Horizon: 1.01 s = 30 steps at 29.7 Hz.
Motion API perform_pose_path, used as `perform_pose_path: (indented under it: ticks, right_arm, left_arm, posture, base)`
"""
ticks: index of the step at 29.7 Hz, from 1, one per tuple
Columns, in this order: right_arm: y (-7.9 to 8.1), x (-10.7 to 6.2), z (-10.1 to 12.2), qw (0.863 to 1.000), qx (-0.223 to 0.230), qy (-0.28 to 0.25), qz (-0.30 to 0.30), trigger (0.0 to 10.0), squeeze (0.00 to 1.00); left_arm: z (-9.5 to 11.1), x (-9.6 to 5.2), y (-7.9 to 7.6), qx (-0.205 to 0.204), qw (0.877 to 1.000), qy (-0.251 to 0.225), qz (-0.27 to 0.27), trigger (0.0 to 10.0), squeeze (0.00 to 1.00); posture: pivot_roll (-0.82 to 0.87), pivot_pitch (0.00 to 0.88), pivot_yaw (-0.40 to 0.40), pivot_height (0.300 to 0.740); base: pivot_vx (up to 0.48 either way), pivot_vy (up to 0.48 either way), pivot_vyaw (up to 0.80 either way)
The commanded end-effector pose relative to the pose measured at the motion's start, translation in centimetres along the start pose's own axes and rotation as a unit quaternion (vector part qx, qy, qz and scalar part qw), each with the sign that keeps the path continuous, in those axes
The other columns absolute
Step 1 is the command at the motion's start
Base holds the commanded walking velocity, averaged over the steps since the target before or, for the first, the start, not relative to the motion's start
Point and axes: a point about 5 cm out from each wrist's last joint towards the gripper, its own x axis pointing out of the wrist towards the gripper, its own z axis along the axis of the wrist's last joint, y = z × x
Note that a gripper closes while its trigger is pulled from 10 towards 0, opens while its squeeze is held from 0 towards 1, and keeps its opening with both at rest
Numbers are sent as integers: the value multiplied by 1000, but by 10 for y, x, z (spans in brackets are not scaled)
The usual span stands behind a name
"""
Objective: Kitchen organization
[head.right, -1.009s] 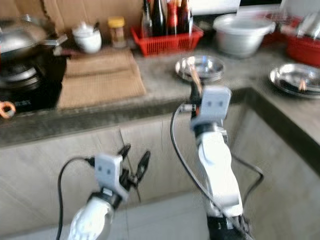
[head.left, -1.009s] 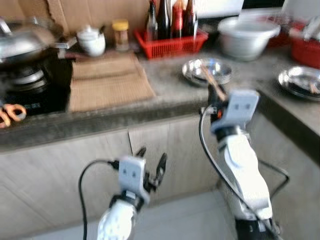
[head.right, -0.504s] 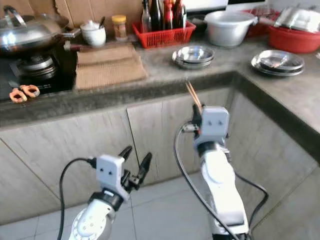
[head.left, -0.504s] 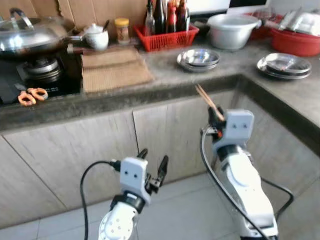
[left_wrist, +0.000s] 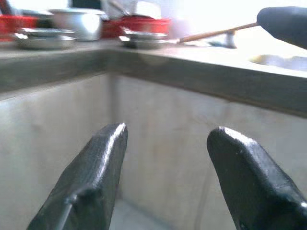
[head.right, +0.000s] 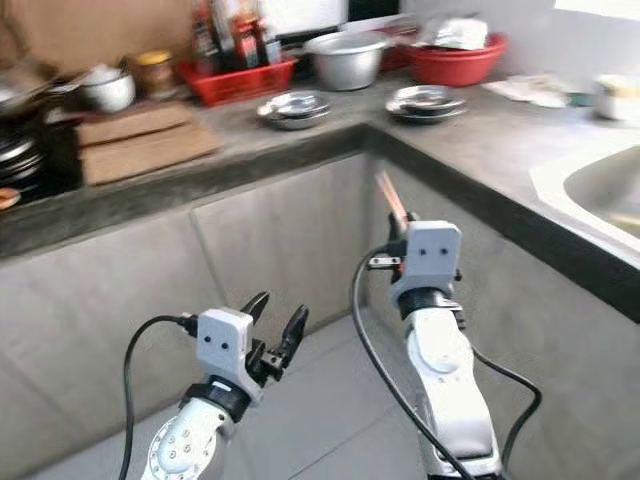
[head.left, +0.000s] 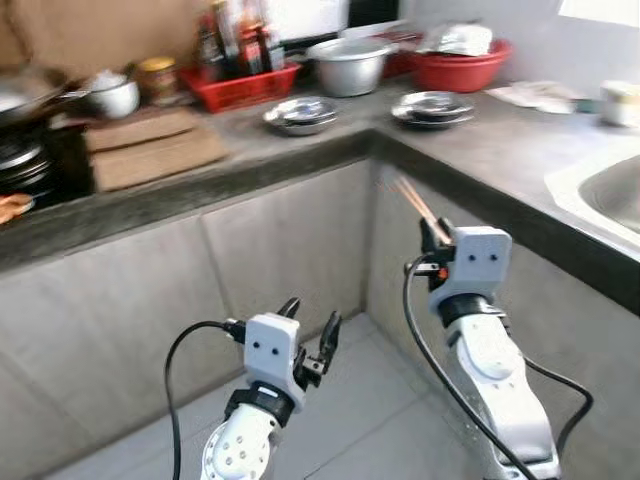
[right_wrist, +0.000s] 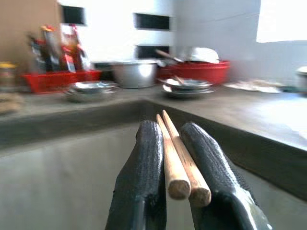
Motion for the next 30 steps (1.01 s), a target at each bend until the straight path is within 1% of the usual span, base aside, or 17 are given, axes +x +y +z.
perform_pose_path:
  ticks: [1,8,11,14,23,30]
  right_arm:
    - [5,2,6,1000,4,-10,9,10000,0]
    - [5,2,7,1000,4,-12,9,10000,0]
    - [5,2,8,1000,4,-14,7,10000,0]
    - [5,1,8,1000,4,-14,6,10000,0]
    - [4,4,11,1000,-1,-21,6,10000,0]
    - [6,7,19,999,2,-36,11,10000,0]
  left_arm:
    - [-1,-1,3,4,1000,5,7,10000,0]
    - [-1,-1,3,4,1000,6,7,10000,0]
    - [-1,-1,2,10,1000,4,-2,10000,0]
    - [-1,-1,2,8,1000,4,-3,10000,0]
    - [-1,-1,0,7,1000,5,-3,10000,0]
    - [1,1,1,9,1000,-2,-4,10000,0]
  posture:
    - [58,73,-23,740]
    - [59,71,-19,740]
    - [65,69,-18,740]
    - [65,69,-21,740]
    - [58,61,-22,740]
    - [50,68,-23,740]
  base:
    - [0,0,-800]
    - [0,0,-800]
    - [0,0,0]
    - [255,0,0]
    - [280,0,-800]
    - [281,0,-800]
